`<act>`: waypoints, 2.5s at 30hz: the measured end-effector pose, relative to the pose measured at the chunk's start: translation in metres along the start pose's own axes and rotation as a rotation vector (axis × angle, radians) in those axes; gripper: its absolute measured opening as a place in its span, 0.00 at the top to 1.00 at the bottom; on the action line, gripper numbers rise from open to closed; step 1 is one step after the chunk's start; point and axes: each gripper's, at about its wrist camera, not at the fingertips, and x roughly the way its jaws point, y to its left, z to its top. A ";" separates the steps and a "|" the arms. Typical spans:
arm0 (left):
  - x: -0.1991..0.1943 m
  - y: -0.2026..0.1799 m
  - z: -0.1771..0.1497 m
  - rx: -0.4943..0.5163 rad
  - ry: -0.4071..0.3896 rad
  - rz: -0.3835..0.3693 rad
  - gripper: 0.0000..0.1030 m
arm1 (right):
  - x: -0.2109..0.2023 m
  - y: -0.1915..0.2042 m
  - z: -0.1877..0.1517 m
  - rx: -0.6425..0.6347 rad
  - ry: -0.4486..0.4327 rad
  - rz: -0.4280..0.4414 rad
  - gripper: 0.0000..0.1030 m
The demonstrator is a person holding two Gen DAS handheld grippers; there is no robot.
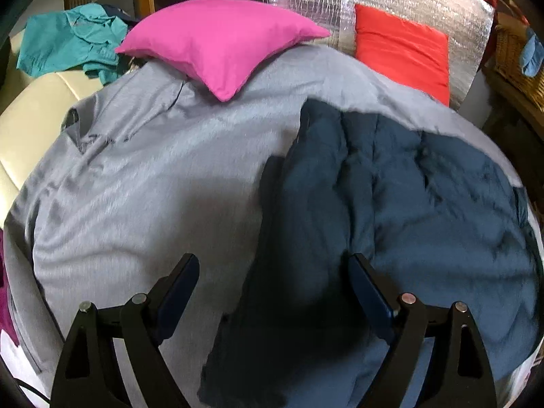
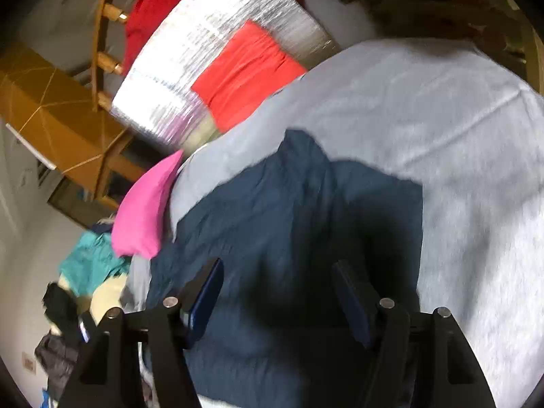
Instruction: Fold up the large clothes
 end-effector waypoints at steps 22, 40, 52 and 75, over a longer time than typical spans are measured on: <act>0.013 0.070 0.007 -0.249 -0.005 -0.309 0.13 | -0.016 -0.110 0.015 0.320 0.001 0.115 0.22; 0.105 0.042 0.053 -0.282 0.325 -0.637 0.13 | 0.091 -0.102 0.073 0.237 0.244 0.116 0.00; 0.086 0.006 0.069 -0.262 0.212 -0.596 0.30 | 0.078 -0.044 0.071 0.062 0.107 0.113 0.51; 0.029 0.075 -0.019 -0.331 0.273 -0.520 0.21 | 0.016 -0.102 0.004 0.324 0.224 0.138 0.14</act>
